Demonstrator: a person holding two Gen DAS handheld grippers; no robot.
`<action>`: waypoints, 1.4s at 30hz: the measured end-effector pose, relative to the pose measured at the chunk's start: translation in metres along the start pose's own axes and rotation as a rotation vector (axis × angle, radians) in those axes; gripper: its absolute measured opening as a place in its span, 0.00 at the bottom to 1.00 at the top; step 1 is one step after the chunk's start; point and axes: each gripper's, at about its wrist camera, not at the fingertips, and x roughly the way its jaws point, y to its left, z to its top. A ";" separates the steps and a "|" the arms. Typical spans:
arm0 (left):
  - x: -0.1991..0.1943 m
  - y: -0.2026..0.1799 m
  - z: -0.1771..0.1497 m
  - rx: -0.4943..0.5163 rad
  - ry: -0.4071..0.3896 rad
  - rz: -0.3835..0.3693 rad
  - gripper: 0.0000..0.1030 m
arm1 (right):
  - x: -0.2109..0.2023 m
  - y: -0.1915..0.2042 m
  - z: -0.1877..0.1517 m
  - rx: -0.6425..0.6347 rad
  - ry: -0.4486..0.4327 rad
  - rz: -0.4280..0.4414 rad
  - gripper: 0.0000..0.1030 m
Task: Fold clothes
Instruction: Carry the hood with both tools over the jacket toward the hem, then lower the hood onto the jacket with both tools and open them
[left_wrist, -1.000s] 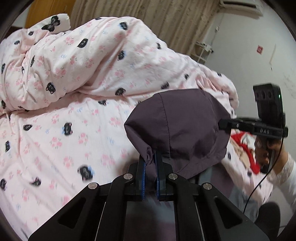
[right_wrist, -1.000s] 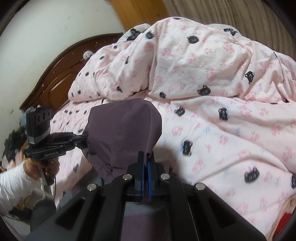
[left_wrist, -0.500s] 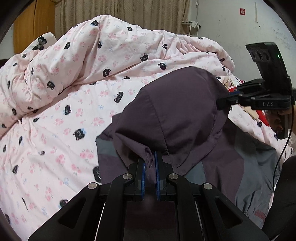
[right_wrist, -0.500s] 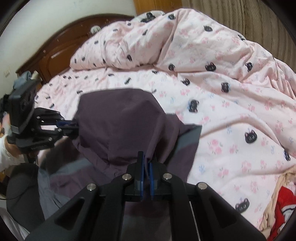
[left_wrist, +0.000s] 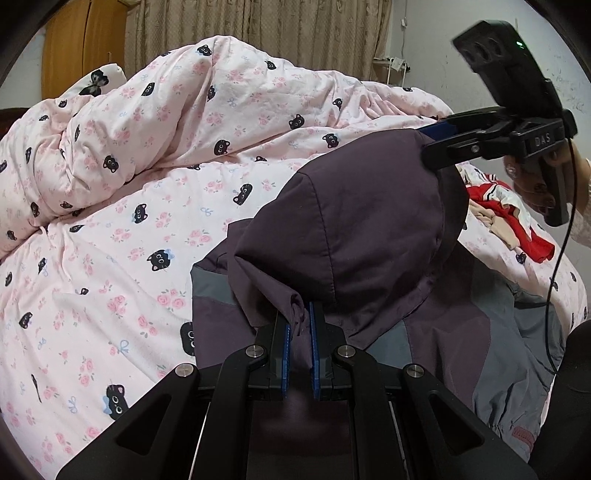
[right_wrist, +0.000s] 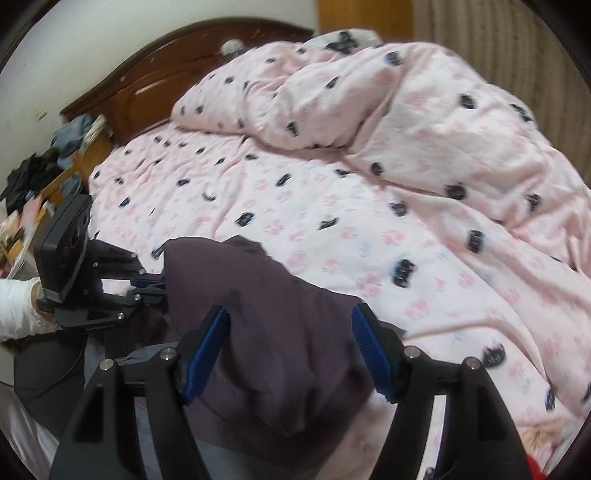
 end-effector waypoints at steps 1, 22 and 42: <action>0.000 0.000 0.000 -0.002 -0.003 0.000 0.07 | 0.005 0.002 0.003 -0.012 0.016 0.016 0.69; -0.058 0.029 -0.027 -0.277 -0.160 -0.008 0.28 | -0.016 0.140 -0.074 -0.619 -0.029 -0.265 0.09; -0.033 -0.039 0.012 -0.194 -0.068 -0.051 0.40 | -0.003 0.139 -0.120 -0.625 -0.021 -0.359 0.43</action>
